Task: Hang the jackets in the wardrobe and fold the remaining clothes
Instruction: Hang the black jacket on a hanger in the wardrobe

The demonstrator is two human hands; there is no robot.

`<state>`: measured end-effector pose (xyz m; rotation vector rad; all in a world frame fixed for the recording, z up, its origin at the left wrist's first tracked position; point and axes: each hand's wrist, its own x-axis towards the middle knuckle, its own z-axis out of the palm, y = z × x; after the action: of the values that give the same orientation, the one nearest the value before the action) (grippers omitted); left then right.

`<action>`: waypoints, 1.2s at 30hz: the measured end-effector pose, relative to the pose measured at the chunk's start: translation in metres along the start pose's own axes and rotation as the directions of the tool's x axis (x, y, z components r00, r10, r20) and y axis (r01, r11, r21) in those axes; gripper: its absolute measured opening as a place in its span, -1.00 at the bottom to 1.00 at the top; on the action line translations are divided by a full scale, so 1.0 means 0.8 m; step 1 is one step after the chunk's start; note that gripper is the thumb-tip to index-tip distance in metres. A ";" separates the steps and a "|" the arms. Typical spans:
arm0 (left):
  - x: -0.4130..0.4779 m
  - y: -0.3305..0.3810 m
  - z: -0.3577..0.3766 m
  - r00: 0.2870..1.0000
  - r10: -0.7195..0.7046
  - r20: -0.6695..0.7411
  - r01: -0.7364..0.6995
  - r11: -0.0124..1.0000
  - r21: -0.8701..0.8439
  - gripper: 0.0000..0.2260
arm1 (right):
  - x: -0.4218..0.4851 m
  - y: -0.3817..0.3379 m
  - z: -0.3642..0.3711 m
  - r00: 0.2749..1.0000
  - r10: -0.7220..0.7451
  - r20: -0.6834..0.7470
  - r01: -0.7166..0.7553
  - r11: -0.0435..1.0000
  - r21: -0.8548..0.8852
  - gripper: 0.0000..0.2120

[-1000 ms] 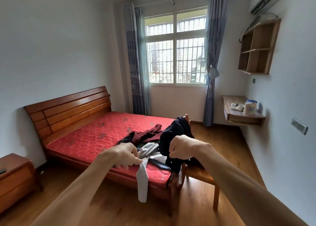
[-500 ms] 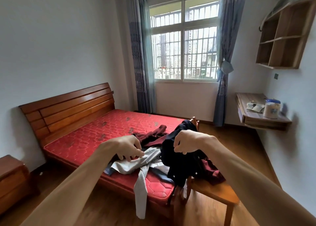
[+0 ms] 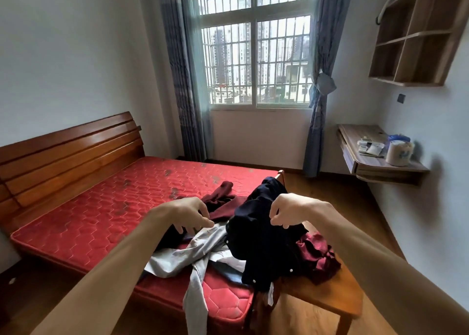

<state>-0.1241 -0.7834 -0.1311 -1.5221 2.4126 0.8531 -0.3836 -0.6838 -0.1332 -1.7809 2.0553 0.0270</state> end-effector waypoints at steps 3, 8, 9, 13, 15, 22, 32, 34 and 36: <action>0.059 -0.007 -0.036 0.998 0.063 0.006 -0.063 0.998 0.006 -0.70 | 0.046 0.008 -0.017 0.998 0.055 -0.037 -0.052 0.995 0.088 -0.77; 0.144 -0.007 -0.078 0.985 0.170 0.032 -0.172 0.983 0.069 -0.74 | 0.106 0.018 -0.045 0.983 0.168 -0.076 -0.152 0.972 0.179 -0.79; 0.159 -0.005 -0.083 0.980 0.195 0.039 -0.197 0.978 0.072 -0.75 | 0.115 0.021 -0.047 0.980 0.185 -0.078 -0.167 0.966 0.197 -0.79; 0.213 0.007 -0.086 0.957 0.276 0.086 -0.284 0.954 0.100 -0.78 | 0.150 0.039 -0.048 0.966 0.252 -0.064 -0.230 0.944 0.236 -0.80; 0.243 0.012 -0.084 0.948 0.295 0.117 -0.307 0.946 0.103 -0.77 | 0.171 0.052 -0.044 0.962 0.267 -0.059 -0.244 0.935 0.256 -0.81; 0.366 0.039 -0.065 0.932 0.336 0.138 -0.349 0.934 0.082 -0.91 | 0.256 0.117 -0.035 0.960 0.281 -0.019 -0.263 0.919 0.293 -0.74; 0.526 0.081 -0.010 0.944 0.298 0.139 -0.314 0.943 0.112 -0.74 | 0.407 0.193 0.008 0.979 0.182 0.086 -0.201 0.911 0.359 -0.68; 0.546 0.086 0.010 0.949 0.285 0.134 -0.302 0.944 0.129 -0.63 | 0.431 0.203 0.025 0.980 0.164 0.113 -0.195 0.904 0.381 -0.63; 0.563 0.087 0.030 0.947 0.276 0.163 -0.299 0.944 0.139 -0.49 | 0.448 0.209 0.039 0.979 0.153 0.138 -0.196 0.898 0.394 -0.55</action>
<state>-0.3993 -1.0980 -0.3150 -1.0307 2.5631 0.7612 -0.5664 -0.9828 -0.3192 -1.3128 1.9649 -0.2351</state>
